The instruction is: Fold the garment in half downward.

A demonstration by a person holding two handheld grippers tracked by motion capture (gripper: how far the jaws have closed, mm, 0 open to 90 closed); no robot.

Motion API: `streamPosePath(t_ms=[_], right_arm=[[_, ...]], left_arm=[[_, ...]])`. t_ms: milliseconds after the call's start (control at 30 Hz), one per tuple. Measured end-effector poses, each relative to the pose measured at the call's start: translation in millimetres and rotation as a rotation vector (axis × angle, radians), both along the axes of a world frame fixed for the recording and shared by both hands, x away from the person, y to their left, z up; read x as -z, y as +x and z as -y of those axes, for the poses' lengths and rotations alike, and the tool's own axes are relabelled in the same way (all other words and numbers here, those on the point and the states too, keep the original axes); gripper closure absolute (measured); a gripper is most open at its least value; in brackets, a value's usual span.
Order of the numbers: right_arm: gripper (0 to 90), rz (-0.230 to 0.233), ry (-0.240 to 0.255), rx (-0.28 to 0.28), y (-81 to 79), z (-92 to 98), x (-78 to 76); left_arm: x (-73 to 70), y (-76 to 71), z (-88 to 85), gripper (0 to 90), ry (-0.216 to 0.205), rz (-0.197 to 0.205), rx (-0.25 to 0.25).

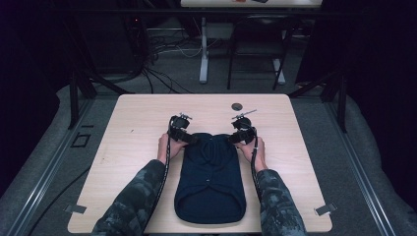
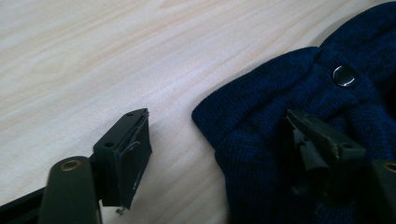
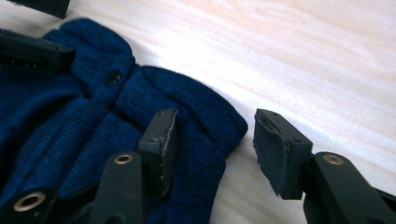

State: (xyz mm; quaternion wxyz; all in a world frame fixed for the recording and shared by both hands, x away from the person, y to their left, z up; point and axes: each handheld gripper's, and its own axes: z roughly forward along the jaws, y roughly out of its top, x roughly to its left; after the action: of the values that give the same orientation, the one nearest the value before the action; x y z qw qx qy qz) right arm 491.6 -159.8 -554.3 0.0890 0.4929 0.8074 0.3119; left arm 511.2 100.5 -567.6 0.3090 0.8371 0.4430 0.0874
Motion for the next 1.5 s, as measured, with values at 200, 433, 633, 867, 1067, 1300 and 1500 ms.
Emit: streamPosePath(t_ms=[200, 433, 633, 867, 1067, 1300, 1500], right_arm=[[55.5, -0.035, 0.001, -0.009, 1.7, -0.8, 7.4], [63.4, -0.038, -0.032, -0.054, 0.5, -3.8, 8.0], [71.8, -0.045, -0.029, -0.052, -2.1, -7.3, 7.8], [75.4, -0.016, -0.018, -0.055, -5.9, -6.5, 8.2], [76.3, 0.030, 0.009, -0.061, -12.5, -2.1, -2.2], [76.4, 0.116, 0.028, -0.093, -28.5, 1.6, -26.8], [76.4, 0.168, 0.046, -0.113, -40.2, 7.2, -44.5]], left_arm=[[-1.2, -2.1, 6.7, 32.0, 0.051, 0.020, 0.032], [-1.8, -5.1, 10.1, 42.1, 0.059, 0.034, 0.051], [-2.8, -8.7, 12.8, 59.1, 0.054, 0.036, 0.078], [-2.8, -9.0, 9.5, 72.6, 0.012, 0.029, 0.081], [-11.6, -13.5, 6.3, 74.3, -0.015, 0.051, 0.092], [-33.5, -23.0, -0.1, 74.2, -0.060, 0.094, 0.121], [-53.9, -31.9, -6.2, 74.5, -0.109, 0.134, 0.166]])
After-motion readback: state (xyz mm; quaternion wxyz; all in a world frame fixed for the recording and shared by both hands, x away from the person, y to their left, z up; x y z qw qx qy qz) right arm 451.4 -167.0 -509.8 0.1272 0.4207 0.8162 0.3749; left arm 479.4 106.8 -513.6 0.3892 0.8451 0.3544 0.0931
